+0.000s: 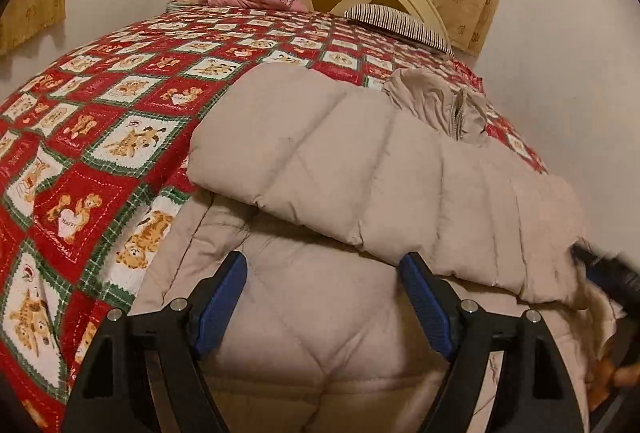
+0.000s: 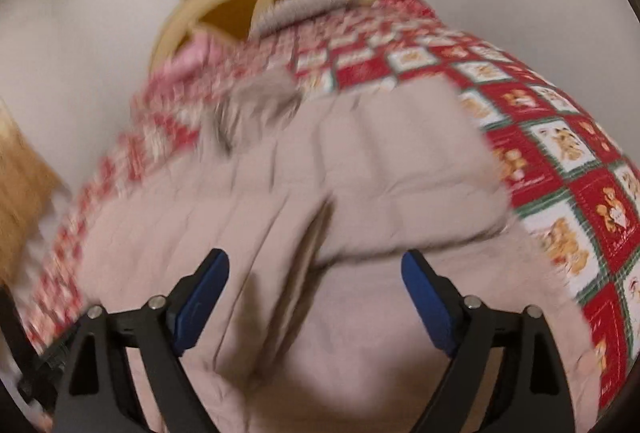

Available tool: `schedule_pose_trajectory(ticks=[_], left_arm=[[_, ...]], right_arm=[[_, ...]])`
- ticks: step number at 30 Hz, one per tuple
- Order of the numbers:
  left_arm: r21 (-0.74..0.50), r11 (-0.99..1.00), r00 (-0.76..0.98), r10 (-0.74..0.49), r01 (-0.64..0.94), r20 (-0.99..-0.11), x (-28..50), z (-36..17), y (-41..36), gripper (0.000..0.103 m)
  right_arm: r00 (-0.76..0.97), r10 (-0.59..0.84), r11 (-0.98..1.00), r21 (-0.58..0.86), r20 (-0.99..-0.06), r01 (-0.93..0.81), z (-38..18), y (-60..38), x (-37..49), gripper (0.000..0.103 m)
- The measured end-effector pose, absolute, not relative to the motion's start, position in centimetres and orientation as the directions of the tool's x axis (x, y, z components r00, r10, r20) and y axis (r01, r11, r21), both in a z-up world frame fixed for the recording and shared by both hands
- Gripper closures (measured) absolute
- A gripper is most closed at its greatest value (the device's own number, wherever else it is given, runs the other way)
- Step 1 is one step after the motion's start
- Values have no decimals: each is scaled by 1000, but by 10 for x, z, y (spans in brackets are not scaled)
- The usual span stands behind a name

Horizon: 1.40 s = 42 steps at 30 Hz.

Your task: Fold large clothes

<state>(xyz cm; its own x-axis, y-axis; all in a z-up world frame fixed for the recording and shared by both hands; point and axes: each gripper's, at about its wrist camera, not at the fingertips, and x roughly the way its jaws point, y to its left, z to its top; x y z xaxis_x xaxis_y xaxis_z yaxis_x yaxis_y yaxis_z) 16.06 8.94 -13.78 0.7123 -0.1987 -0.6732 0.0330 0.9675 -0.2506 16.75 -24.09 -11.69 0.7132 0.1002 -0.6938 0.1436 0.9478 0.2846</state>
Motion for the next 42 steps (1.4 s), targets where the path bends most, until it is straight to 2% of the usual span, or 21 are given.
schedule_pose_trajectory(ticks=[2, 4, 6, 7, 9, 12, 17, 18, 22, 25, 27, 29, 30, 34, 37, 42], left_arm=[[-250, 967, 717, -200, 36, -668, 158, -138, 88, 23], [-257, 966, 709, -209, 39, -674, 159, -140, 86, 22], [-260, 965, 703, -215, 43, -678, 159, -140, 85, 20], [-259, 965, 702, -215, 44, -679, 159, -140, 84, 20], [-257, 965, 702, -214, 46, -680, 161, -139, 85, 19], [-260, 964, 701, -217, 46, -680, 164, -140, 87, 19], [-241, 970, 696, -202, 44, -689, 166, -141, 83, 19], [-235, 971, 695, -198, 43, -691, 167, -141, 82, 19], [-205, 978, 699, -168, 31, -695, 164, -139, 80, 19], [-155, 988, 717, -110, 3, -688, 158, -123, 79, 19], [-168, 986, 737, -120, 9, -665, 157, -105, 79, 19], [-198, 980, 763, -151, 30, -629, 164, -81, 80, 19], [-200, 979, 772, -151, 32, -618, 170, -71, 80, 19], [-147, 989, 797, -90, 1, -598, 211, -37, 71, 19], [-166, 986, 794, -99, -2, -600, 246, -30, 64, 19], [-137, 987, 763, -29, -78, -645, 292, -67, 53, 19]], right_arm=[[678, 121, 956, 268, -725, 116, -128, -224, 174, 16], [668, 133, 968, 241, -732, 71, -134, -207, 179, 36], [665, 146, 972, 230, -733, 40, -133, -200, 181, 75], [665, 145, 974, 223, -733, 33, -129, -197, 181, 82], [674, 117, 982, 185, -729, 29, -117, -196, 179, 88], [695, 56, 992, 120, -717, 44, -103, -203, 177, 89], [680, -78, 991, 20, -729, 135, -120, -224, 177, 90], [668, -110, 989, -11, -736, 151, -132, -226, 179, 87], [664, -72, 987, 42, -744, 154, -148, -234, 183, 79], [671, -68, 988, 45, -738, 150, -147, -235, 182, 68], [675, -67, 986, 53, -735, 156, -147, -237, 180, 50], [678, -61, 986, 63, -732, 157, -147, -237, 179, 39], [679, -60, 985, 65, -732, 157, -146, -237, 179, 38], [681, -64, 986, 61, -730, 158, -145, -236, 177, 37], [679, -67, 986, 57, -731, 158, -145, -235, 177, 36], [682, -60, 985, 69, -729, 159, -143, -236, 176, 36]])
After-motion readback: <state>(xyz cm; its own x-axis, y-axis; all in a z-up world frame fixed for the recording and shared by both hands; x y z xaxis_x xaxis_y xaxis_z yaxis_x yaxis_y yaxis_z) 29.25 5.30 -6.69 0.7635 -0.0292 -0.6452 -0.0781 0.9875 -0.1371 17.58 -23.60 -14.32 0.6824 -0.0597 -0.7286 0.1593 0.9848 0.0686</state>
